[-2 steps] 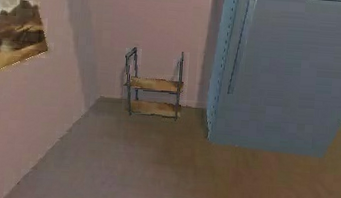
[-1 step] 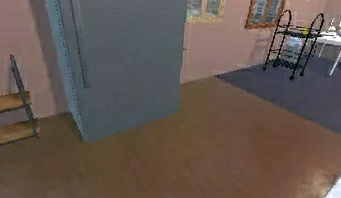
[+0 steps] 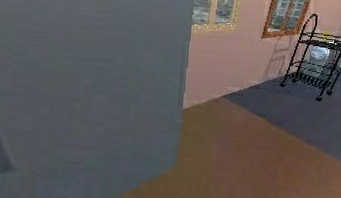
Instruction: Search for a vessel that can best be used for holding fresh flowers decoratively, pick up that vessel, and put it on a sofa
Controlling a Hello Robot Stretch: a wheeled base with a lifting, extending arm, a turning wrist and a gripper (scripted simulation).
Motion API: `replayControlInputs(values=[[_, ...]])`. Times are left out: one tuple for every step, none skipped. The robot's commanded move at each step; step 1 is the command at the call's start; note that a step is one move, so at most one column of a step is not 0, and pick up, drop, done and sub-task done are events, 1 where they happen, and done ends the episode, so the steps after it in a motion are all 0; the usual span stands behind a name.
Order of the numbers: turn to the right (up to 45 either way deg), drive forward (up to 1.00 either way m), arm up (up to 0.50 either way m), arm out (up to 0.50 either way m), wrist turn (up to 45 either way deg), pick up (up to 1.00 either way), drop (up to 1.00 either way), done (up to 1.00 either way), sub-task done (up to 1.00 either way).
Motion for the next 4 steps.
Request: replayControlInputs(values=[[45.0, 0.0, 0.0, 0.0, 0.0, 0.0, 0.0, 0.0, 0.0], [6.0, 0.0, 0.0, 0.0, 0.0, 0.0, 0.0, 0.0, 0.0], [0.0, 1.0, 0.0, 0.0, 0.0, 0.0, 0.0, 0.0, 0.0], [6.0, 0.0, 0.0, 0.0, 0.0, 0.0, 0.0, 0.0, 0.0]])
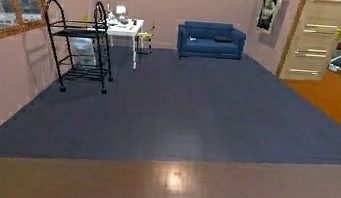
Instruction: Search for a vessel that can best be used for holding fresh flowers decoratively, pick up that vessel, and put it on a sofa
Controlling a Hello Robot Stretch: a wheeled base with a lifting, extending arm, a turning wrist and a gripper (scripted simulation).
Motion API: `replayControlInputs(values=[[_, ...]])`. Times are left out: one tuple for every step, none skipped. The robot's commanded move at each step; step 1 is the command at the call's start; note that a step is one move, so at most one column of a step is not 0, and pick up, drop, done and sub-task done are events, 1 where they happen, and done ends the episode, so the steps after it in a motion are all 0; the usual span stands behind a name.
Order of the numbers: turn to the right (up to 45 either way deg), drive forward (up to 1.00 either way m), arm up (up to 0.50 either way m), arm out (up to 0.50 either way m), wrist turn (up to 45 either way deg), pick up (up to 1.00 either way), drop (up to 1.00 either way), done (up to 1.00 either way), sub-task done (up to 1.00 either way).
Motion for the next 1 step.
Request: replayControlInputs(values=[[0.0, 0.5, 0.0, 0.0, 0.0, 0.0, 0.0, 0.0, 0.0]])
